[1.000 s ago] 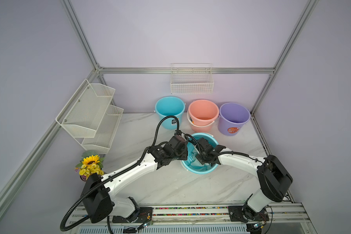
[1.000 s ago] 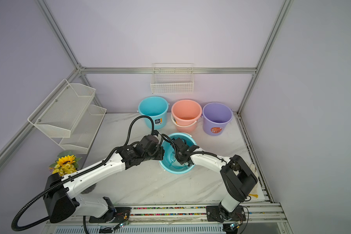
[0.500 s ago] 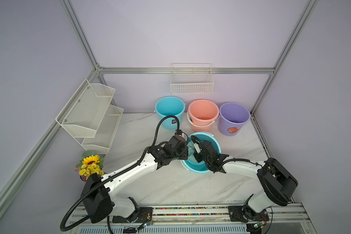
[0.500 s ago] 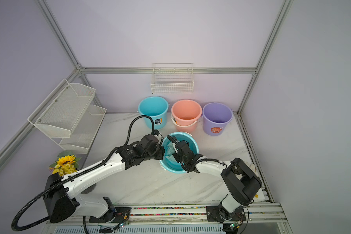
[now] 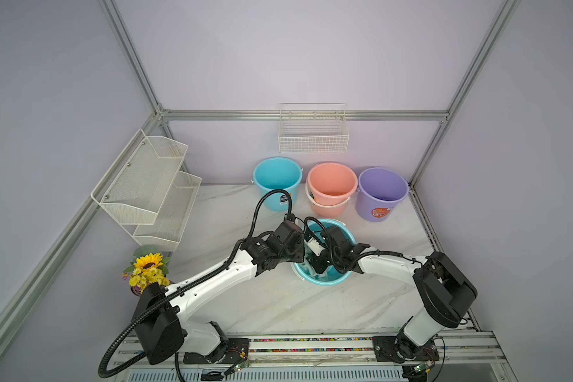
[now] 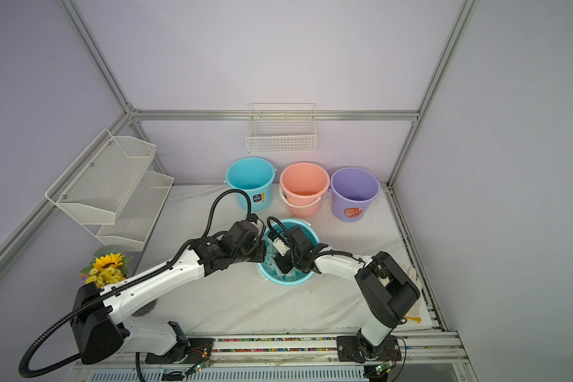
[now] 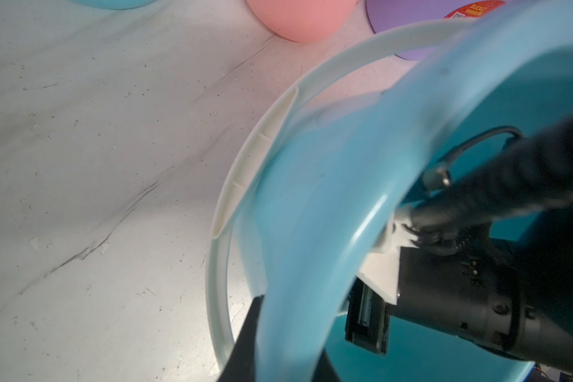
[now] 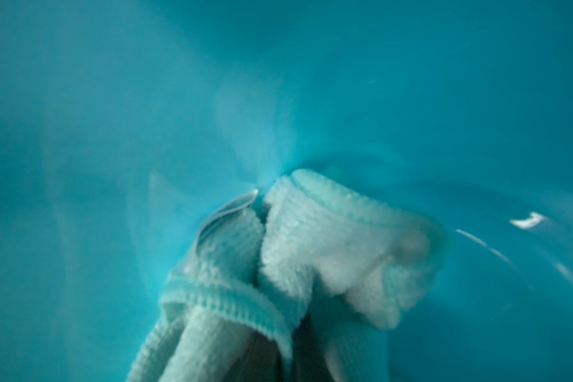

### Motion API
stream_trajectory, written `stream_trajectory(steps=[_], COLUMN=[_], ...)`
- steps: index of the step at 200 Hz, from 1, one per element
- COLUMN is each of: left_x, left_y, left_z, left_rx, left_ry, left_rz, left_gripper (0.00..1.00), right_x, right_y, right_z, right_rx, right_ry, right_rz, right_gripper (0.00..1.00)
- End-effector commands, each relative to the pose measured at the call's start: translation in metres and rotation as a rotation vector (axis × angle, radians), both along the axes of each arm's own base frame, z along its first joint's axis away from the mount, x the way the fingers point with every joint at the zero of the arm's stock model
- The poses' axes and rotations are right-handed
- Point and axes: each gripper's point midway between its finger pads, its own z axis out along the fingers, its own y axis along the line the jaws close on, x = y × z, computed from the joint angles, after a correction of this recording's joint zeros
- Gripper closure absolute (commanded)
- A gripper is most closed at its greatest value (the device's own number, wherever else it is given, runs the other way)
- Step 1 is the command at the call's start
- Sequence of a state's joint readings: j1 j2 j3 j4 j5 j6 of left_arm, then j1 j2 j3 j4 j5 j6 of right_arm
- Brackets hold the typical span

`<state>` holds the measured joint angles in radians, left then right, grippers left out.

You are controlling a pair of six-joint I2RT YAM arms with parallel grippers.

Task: Wipe the inside of the bucket with a cloth
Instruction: Wipe the dirt from the inside of the bucket.

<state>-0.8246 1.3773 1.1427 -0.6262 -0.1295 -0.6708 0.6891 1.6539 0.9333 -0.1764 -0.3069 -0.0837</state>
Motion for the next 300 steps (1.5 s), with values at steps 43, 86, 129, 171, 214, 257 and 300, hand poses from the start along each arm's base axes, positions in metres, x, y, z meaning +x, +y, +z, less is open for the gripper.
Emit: stream_trajectory(steps=[43, 86, 129, 171, 214, 257, 300], left_x=[-0.012, -0.014, -0.017, -0.019, -0.020, -0.021, -0.020], left_y=[-0.021, -0.019, -0.019, -0.021, -0.024, -0.027, -0.028], left_z=[0.018, 0.016, 0.017, 0.017, 0.019, 0.017, 0.017], left_rx=[-0.055, -0.048, -0.048, -0.055, -0.071, -0.083, -0.085], left_ry=[0.015, 0.030, 0.043, 0.057, 0.067, 0.077, 0.078], left_rz=[-0.112, -0.111, -0.115, -0.126, -0.132, -0.136, -0.139], left_gripper=[1.00, 1.00, 1.00, 1.00, 1.00, 1.00, 1.00], right_x=[-0.037, -0.010, 0.033, 0.065, 0.072, 0.070, 0.049], right_y=[-0.061, -0.107, -0.123, -0.115, -0.091, -0.054, -0.009], right_z=[-0.027, -0.021, 0.003, 0.041, 0.058, 0.058, 0.034], right_rx=[-0.379, -0.640, -0.701, -0.590, -0.365, -0.113, 0.075], right_ry=[0.178, 0.049, -0.214, -0.474, -0.586, -0.566, -0.365], right_rz=[0.011, -0.118, -0.287, -0.416, -0.422, -0.379, -0.242], right_gripper=[1.00, 1.00, 1.00, 1.00, 1.00, 1.00, 1.00])
